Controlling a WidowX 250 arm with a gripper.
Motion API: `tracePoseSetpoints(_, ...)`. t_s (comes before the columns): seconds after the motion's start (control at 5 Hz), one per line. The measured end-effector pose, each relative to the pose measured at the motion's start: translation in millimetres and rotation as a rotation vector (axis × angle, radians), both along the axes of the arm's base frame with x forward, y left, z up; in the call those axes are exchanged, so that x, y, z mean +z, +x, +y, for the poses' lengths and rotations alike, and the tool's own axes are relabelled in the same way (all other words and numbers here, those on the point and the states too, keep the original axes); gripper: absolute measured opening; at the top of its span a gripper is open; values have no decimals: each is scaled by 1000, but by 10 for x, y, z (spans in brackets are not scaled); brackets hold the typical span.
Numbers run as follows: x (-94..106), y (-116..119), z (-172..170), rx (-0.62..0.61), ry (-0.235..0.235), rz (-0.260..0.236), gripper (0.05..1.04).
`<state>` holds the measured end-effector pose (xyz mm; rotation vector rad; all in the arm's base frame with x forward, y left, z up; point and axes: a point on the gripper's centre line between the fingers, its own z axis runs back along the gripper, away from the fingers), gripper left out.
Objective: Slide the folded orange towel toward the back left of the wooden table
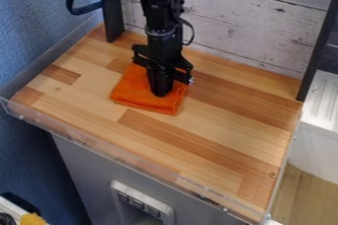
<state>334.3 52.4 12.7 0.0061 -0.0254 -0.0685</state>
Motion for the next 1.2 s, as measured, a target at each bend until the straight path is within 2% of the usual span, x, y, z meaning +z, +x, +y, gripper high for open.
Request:
tracePoseSetpoints(0.2,45,-45,67,44,-20,40,238)
tracePoseSetpoints(0.4,199,-129,29,86,-32,79,494)
tracePoseSetpoints(0.6,507,-169,-152,93,-37,64,794)
tracePoseSetpoints(0.8,781,-224,-325,103,-27,37,999)
tracePoseSetpoints(1.2,1113,-418,-714,99,5,10,1000)
